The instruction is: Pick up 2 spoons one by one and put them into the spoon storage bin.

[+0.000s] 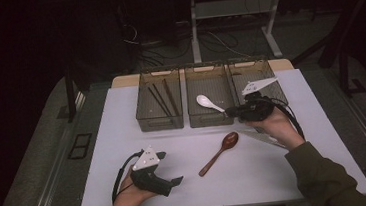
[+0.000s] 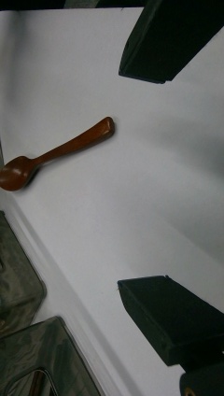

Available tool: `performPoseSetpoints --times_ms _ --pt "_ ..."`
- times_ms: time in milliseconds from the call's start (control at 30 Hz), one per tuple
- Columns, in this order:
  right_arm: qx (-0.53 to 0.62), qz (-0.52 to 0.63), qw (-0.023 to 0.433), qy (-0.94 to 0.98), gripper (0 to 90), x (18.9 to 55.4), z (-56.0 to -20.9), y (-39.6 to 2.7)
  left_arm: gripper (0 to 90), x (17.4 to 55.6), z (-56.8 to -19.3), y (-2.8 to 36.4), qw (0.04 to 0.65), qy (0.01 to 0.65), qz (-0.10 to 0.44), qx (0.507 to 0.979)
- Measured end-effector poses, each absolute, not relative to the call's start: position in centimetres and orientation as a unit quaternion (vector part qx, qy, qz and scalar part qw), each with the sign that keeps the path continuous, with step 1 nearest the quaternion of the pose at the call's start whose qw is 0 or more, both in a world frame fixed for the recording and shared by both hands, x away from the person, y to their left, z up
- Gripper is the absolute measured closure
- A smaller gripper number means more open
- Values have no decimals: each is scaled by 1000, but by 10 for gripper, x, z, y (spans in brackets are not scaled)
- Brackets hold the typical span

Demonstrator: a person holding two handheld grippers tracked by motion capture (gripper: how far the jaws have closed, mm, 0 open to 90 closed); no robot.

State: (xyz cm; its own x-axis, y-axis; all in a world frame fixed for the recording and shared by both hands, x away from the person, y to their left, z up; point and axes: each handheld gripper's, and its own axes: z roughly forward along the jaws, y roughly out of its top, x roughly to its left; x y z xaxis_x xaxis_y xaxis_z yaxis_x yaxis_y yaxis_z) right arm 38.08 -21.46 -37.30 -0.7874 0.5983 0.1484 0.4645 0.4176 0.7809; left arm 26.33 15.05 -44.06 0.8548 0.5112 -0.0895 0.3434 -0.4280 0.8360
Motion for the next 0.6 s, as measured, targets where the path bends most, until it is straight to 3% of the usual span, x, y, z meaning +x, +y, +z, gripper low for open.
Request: performPoseSetpoints --times_ms 600 --pt "317 366 69 872 894 382 -425 -196 0 263 -441 151 467 255 90 842"
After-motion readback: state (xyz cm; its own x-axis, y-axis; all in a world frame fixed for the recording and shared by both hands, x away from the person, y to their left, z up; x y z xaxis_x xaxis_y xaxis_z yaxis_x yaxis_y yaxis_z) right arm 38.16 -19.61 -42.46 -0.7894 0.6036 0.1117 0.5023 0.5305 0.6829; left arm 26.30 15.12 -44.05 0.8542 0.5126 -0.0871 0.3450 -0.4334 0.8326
